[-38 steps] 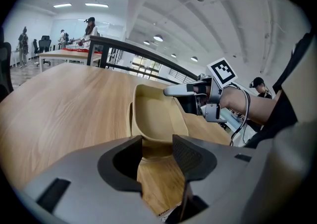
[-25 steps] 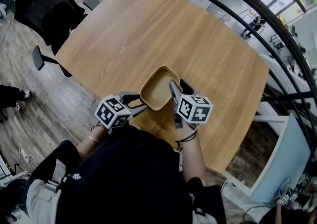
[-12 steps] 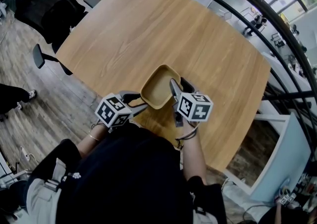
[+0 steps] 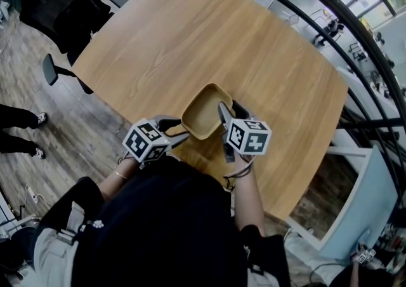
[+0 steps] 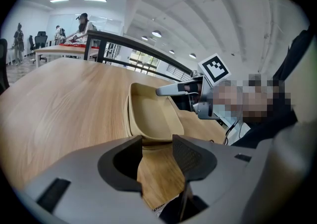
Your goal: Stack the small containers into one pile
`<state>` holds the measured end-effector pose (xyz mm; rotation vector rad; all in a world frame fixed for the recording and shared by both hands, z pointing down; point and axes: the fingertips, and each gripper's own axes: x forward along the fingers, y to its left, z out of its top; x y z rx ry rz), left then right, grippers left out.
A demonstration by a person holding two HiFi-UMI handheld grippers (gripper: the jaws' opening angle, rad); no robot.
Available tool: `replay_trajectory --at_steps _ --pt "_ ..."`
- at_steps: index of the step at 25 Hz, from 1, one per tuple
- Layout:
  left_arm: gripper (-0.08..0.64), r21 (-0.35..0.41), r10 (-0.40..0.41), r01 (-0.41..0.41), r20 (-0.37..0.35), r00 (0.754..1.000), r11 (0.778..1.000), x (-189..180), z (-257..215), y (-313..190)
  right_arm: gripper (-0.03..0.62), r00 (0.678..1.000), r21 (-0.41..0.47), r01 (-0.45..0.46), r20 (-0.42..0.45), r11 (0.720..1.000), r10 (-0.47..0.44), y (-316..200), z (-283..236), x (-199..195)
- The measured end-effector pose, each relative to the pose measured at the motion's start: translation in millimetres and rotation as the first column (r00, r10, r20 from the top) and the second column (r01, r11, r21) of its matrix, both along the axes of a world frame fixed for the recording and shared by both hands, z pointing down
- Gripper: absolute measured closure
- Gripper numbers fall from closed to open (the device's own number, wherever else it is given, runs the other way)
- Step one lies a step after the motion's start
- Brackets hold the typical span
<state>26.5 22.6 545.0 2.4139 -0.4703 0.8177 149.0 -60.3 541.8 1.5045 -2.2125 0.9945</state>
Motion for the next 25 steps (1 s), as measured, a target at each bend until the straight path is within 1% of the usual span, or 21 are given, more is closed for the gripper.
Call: replay_trajectory --at_steps 10,19,25 --pt "0.367 -0.009 -0.005 0.005 -0.002 1.000 1.000 -0.4 1.4 0.7 0.423 1.000 -0.013 0.002 0.013 1.000 -0.002 1.8 5.0 2.1" --pt "0.367 0.009 -0.008 0.008 -0.028 1.000 1.000 -1.6 -5.4 -0.5 0.423 1.000 -0.007 -0.017 0.019 1.000 0.017 2.8 3.4 7.3" --pt "0.367 0.018 -0.010 0.010 -0.026 1.000 1.000 -7.6 -7.7 -4.6 0.423 0.999 0.000 -0.034 0.022 0.999 0.034 2.0 1.0 11.2"
